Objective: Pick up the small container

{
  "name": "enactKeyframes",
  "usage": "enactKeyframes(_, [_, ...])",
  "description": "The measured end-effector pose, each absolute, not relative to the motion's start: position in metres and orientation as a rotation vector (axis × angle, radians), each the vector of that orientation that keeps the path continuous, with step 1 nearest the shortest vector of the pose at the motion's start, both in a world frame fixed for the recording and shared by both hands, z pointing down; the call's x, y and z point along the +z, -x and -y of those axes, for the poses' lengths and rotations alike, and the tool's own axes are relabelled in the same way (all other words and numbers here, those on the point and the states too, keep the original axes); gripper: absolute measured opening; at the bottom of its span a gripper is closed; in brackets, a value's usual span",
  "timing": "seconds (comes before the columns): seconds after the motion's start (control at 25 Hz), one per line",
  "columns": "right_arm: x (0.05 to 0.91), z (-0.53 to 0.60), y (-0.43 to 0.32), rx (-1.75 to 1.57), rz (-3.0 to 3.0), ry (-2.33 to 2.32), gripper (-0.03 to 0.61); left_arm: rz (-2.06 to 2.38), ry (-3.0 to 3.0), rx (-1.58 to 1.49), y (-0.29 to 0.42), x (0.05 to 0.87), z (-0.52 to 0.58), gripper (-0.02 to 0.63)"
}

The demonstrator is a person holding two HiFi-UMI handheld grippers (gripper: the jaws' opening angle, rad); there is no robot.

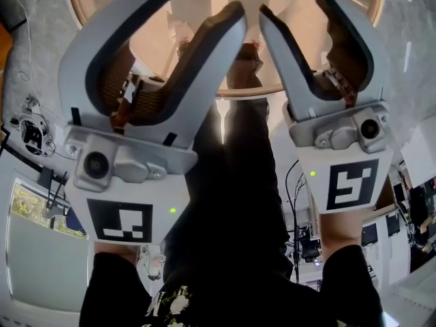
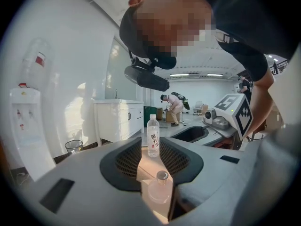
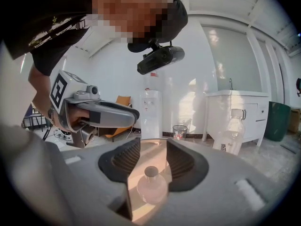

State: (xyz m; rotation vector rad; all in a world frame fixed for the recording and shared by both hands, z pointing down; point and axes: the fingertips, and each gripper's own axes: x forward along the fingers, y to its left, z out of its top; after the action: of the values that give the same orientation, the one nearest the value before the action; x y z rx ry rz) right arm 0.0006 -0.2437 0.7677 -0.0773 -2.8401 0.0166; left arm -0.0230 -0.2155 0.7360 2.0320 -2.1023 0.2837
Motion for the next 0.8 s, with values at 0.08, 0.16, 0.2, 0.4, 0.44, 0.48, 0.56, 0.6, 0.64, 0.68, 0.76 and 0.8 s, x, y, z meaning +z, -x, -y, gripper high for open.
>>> enactKeyframes(0.08, [0.766, 0.241, 0.001, 0.009, 2.838, 0.093, 0.175, 2.105, -2.029, 0.271, 0.023, 0.734, 0.217, 0.114])
enactKeyframes(0.16, [0.765, 0.238, 0.002, 0.004, 2.831, 0.109, 0.176, 2.099, -2.030, 0.263, 0.023, 0.733, 0.218, 0.114])
enactKeyframes(0.2, [0.766, 0.237, 0.003, 0.001, 2.827, 0.116, 0.187, 2.098, -2.030, 0.261, 0.024, 0.732, 0.219, 0.114])
enactKeyframes(0.4, [0.771, 0.241, 0.005, -0.028, 2.807, 0.127, 0.189, 2.104, -2.012, 0.259, 0.025, 0.731, 0.220, 0.098])
enactKeyframes(0.44, [0.773, 0.242, 0.005, -0.033, 2.802, 0.127, 0.189, 2.105, -2.007, 0.260, 0.025, 0.732, 0.221, 0.092])
enactKeyframes(0.48, [0.774, 0.244, 0.006, -0.038, 2.799, 0.129, 0.189, 2.105, -2.002, 0.261, 0.025, 0.732, 0.221, 0.087])
enactKeyframes(0.56, [0.777, 0.245, 0.008, -0.047, 2.795, 0.134, 0.189, 2.104, -1.992, 0.268, 0.027, 0.733, 0.222, 0.083])
enactKeyframes(0.6, [0.778, 0.246, 0.009, -0.045, 2.793, 0.138, 0.189, 2.102, -1.988, 0.276, 0.027, 0.733, 0.222, 0.078])
enactKeyframes(0.64, [0.780, 0.245, 0.009, -0.038, 2.792, 0.144, 0.189, 2.099, -1.982, 0.285, 0.027, 0.734, 0.223, 0.067])
enactKeyframes(0.68, [0.781, 0.245, 0.010, -0.025, 2.793, 0.152, 0.189, 2.094, -1.976, 0.295, 0.027, 0.734, 0.223, 0.050])
enactKeyframes(0.76, [0.784, 0.246, 0.010, 0.002, 2.794, 0.158, 0.189, 2.086, -1.968, 0.301, 0.027, 0.735, 0.224, 0.032])
enactKeyframes(0.8, [0.785, 0.247, 0.011, 0.008, 2.795, 0.155, 0.187, 2.085, -1.966, 0.301, 0.027, 0.735, 0.225, 0.026])
